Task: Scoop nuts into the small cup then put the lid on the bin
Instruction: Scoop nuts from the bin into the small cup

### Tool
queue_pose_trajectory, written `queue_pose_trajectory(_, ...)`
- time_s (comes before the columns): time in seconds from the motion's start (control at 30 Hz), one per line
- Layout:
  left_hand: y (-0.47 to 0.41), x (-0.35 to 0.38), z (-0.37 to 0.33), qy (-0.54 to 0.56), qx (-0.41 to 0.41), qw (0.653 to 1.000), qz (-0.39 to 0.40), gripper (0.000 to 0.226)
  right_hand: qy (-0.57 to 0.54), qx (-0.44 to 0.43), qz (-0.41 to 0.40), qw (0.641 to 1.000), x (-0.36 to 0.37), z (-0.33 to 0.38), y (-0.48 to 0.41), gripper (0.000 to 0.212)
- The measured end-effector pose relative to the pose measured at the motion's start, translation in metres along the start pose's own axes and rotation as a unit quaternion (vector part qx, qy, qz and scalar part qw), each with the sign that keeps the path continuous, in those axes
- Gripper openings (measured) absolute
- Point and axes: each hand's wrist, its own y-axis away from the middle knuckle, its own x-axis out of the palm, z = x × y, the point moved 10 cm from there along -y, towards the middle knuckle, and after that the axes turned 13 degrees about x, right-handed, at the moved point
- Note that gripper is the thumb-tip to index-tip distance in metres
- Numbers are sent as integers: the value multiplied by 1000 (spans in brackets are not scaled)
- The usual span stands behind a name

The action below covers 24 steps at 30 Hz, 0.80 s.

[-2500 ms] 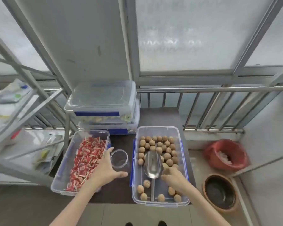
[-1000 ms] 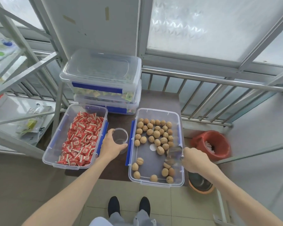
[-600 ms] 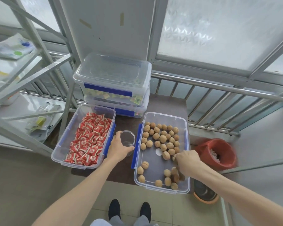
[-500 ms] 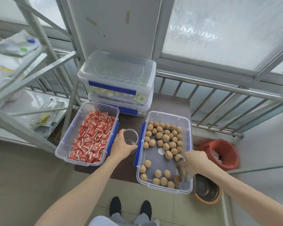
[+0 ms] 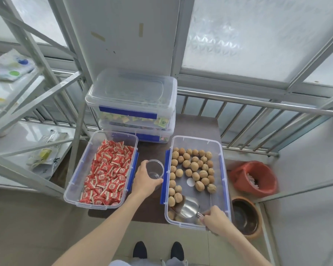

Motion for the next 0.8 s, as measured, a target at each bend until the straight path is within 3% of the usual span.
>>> queue_pose_trajectory(0.13, 1, 1, 1, 2, 1, 1000, -1, 96, -63, -20, -67, 996, 12, 23, -5, 31)
queue_pose_trajectory(0.23, 2, 1, 1, -2, -1, 1000, -4, 96, -136, 4, -71, 988, 21, 36, -18, 25)
queue_pose_trajectory(0.53, 2, 0, 2, 23, -26, 999, -39, 93, -347, 0, 45, 937, 33, 59, -58, 17)
queue_pose_trajectory(0.8, 1, 10, 10, 51, -38, 996, -69, 103, -405, -14, 74, 911, 27, 46, -66, 28)
